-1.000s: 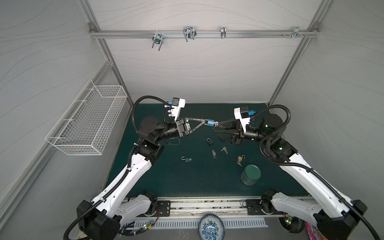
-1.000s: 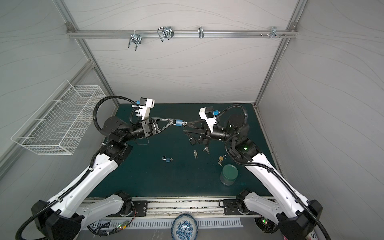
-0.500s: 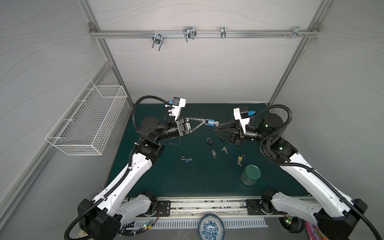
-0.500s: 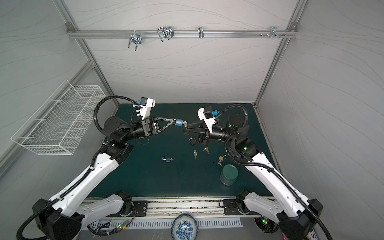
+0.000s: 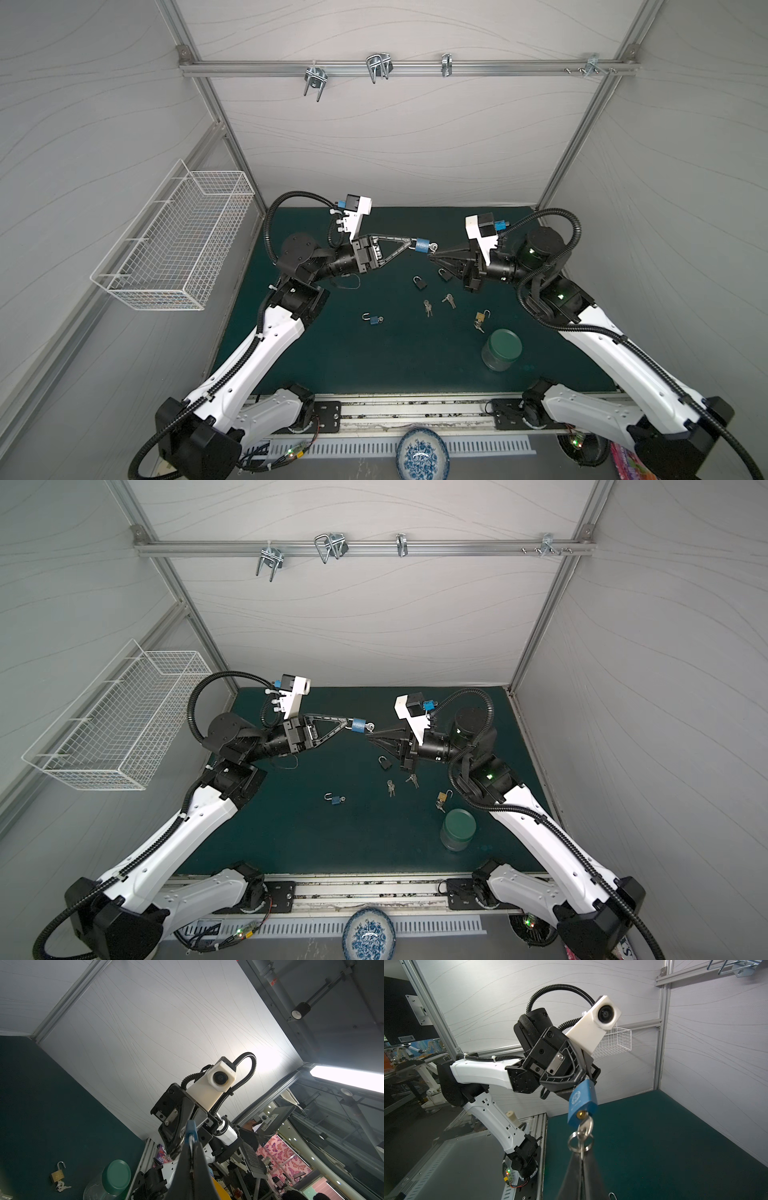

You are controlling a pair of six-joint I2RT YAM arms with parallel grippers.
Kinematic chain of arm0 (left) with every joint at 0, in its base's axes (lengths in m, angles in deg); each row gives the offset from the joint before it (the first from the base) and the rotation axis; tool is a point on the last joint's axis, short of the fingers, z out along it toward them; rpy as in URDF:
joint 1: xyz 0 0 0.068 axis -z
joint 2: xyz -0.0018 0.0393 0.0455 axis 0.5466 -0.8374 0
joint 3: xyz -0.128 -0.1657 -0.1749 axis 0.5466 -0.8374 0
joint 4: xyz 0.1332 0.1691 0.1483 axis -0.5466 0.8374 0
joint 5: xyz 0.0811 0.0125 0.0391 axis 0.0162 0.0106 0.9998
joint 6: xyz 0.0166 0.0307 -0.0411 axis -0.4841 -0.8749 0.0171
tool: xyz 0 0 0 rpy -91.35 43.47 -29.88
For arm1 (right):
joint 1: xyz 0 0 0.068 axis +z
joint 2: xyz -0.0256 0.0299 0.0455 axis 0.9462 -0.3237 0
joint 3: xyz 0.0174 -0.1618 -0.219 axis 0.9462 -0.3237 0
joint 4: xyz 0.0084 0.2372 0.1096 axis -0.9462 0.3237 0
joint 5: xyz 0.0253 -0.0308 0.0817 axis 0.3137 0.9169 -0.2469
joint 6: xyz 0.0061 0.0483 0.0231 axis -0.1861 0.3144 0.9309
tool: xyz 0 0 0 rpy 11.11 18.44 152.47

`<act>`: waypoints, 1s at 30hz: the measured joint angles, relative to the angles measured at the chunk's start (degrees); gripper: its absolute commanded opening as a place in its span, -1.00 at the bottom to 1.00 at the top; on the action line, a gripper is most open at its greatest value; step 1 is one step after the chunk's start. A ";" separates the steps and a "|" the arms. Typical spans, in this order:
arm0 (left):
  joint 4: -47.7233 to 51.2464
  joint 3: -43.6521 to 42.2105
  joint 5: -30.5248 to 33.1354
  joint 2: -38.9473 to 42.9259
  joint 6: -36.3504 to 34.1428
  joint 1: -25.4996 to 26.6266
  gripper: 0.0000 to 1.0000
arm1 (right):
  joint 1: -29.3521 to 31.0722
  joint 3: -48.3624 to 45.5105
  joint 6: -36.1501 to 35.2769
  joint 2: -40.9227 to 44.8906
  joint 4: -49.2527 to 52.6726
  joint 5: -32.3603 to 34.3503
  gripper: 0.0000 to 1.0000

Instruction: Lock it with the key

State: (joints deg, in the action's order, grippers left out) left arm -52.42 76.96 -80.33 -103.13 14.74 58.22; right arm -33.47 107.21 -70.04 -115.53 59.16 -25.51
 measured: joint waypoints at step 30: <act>36.68 8.61 9.68 3.21 -23.06 -2.49 -1.00 | -2.84 -2.40 -4.52 9.86 20.85 9.09 -1.00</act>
State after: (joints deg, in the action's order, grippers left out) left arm -15.74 85.57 -70.64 -99.91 -8.32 55.73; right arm -36.31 104.81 -74.57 -105.67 80.01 -16.42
